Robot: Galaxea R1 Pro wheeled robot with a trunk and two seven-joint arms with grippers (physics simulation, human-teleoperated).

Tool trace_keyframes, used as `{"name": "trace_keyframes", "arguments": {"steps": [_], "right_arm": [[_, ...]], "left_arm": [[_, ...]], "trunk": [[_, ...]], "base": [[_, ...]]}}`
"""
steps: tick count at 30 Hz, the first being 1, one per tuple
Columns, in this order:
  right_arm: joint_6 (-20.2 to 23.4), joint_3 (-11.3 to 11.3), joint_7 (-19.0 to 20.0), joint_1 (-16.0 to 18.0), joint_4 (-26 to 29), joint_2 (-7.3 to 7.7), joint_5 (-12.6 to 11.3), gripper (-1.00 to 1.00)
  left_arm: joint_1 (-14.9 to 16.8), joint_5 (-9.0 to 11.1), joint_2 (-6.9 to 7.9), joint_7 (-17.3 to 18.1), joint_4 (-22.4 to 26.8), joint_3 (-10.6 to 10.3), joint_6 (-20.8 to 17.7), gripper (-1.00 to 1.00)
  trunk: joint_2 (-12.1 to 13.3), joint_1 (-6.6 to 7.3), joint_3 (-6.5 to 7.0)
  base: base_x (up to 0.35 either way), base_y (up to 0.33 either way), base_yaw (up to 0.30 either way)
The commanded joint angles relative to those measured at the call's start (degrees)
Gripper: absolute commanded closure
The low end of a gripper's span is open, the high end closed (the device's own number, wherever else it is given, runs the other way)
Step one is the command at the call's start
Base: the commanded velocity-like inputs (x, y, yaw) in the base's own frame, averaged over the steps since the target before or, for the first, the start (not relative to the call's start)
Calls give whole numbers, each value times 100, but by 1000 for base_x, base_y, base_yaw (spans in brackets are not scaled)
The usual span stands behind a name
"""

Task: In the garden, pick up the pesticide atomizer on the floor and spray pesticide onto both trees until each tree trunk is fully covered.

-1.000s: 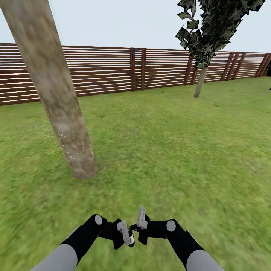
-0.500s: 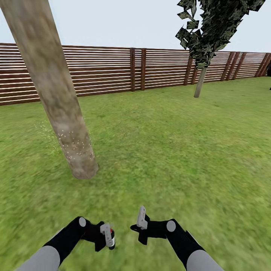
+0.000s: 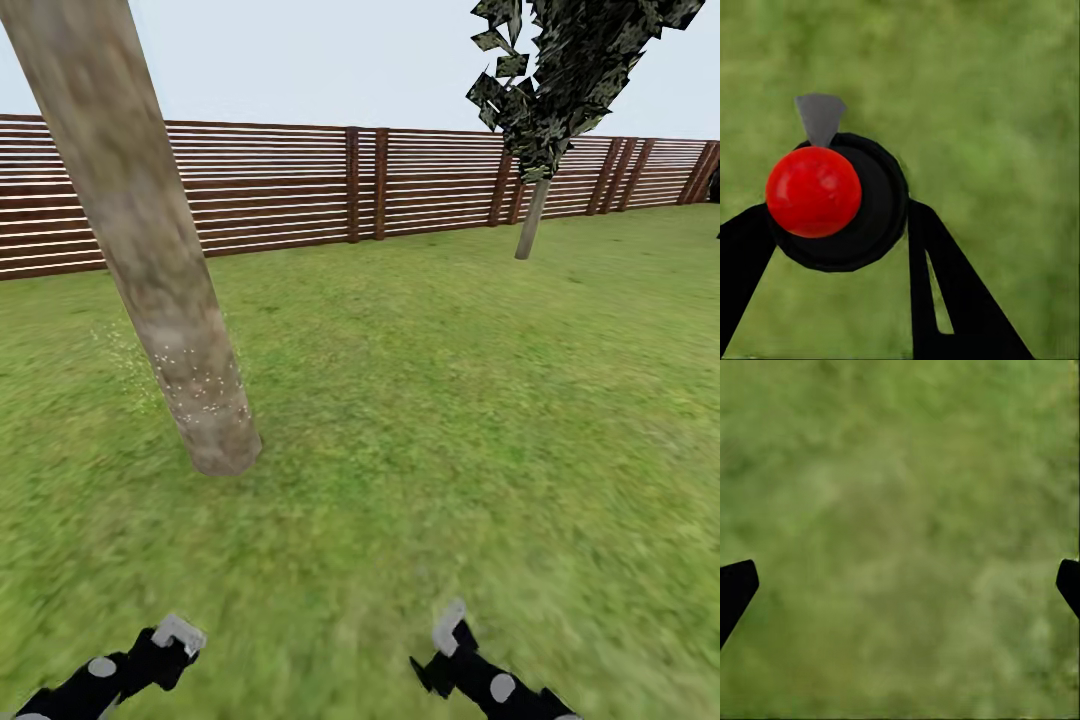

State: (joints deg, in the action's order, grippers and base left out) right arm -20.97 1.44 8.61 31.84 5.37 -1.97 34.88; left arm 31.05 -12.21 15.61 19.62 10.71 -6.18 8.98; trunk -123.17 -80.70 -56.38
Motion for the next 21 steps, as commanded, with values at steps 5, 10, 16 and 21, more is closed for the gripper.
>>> {"name": "trace_keyframes", "arguments": {"steps": [5,10,16,21], "right_arm": [[-719,-73,-2620,-457,-355,12,-1504,-100],[-1076,-59,-2808,-575,-387,22,-2377,-100],[-1079,-57,-2820,-617,-388,13,-2407,-100],[-1052,-62,-2821,-885,-396,-23,-2414,-100]], "left_arm": [[-778,2308,-44,-1603,-283,28,1370,100],[-1054,2771,-106,-1755,-328,28,1626,100],[-1068,2804,-166,-1760,-535,30,1647,100],[-1072,2803,-189,-1760,-544,30,1655,100]], "trunk": [[-2,1,-3],[-2,1,-3],[-2,1,-3],[-2,1,-3]], "base": [[0,0,0],[0,0,0],[0,0,0],[0,0,0]]}}
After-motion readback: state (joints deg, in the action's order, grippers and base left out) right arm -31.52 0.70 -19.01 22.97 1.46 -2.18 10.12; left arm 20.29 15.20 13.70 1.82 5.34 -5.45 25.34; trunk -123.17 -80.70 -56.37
